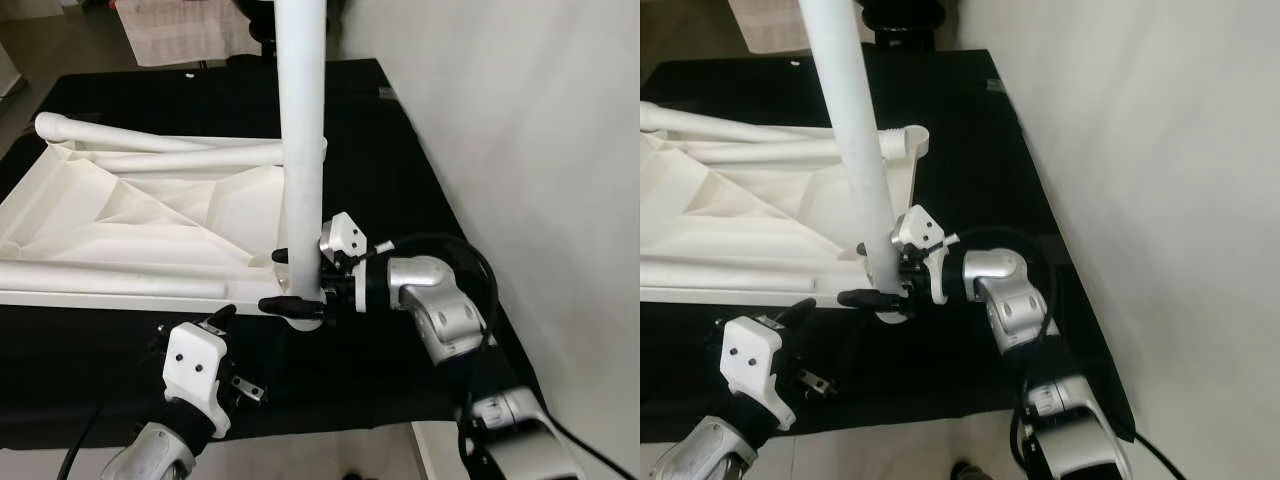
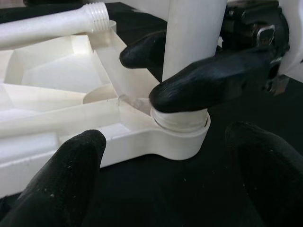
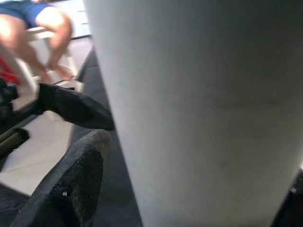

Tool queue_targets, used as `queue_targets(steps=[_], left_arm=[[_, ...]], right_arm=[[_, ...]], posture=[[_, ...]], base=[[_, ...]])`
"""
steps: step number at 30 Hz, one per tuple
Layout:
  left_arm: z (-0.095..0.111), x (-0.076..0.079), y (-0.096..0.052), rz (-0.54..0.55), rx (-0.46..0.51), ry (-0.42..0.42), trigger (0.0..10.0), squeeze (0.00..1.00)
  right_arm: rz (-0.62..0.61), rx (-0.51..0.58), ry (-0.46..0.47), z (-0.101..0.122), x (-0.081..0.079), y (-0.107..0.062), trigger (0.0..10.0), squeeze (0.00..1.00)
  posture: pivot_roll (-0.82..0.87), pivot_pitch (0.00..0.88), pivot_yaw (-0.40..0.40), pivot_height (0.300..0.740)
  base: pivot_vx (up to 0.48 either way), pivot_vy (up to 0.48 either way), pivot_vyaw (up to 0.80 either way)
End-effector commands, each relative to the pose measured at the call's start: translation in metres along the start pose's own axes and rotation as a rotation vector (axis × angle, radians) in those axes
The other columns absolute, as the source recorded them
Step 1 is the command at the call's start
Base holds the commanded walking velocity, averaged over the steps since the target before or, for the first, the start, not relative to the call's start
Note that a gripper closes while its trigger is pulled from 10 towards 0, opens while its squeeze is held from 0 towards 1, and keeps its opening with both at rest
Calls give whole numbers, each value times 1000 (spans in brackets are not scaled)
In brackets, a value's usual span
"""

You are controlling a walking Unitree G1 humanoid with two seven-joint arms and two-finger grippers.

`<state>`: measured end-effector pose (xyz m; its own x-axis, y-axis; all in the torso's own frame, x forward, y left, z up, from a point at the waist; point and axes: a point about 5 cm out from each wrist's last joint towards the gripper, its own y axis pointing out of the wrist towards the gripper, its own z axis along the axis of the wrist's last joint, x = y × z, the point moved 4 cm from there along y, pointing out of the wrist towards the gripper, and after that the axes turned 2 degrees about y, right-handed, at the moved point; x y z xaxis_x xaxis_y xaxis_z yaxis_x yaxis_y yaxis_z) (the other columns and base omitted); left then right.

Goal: Building children table

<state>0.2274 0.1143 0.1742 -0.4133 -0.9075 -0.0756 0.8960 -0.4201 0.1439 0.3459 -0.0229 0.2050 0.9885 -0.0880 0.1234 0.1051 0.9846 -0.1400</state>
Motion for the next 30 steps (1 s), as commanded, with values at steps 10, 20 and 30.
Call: queue_targets(steps=[10,20,30], left_arm=[[0,6,-5,-9,-17,-4,10000,0],[-3,5,-6,-12,-24,-12,10000,0],[-7,-3,0,-17,-28,-1,10000,0]], right_arm=[[119,35,0,6,-3,3,0,0],[-160,59,15,-20,-1,-41,0,0],[-1067,-158,164,-63,-27,-60,0,0]], posture=[[46,273,-36,740],[9,250,-43,740],[3,206,-27,740]], base=[[0,0,0],[0,0,0],[0,0,0]])
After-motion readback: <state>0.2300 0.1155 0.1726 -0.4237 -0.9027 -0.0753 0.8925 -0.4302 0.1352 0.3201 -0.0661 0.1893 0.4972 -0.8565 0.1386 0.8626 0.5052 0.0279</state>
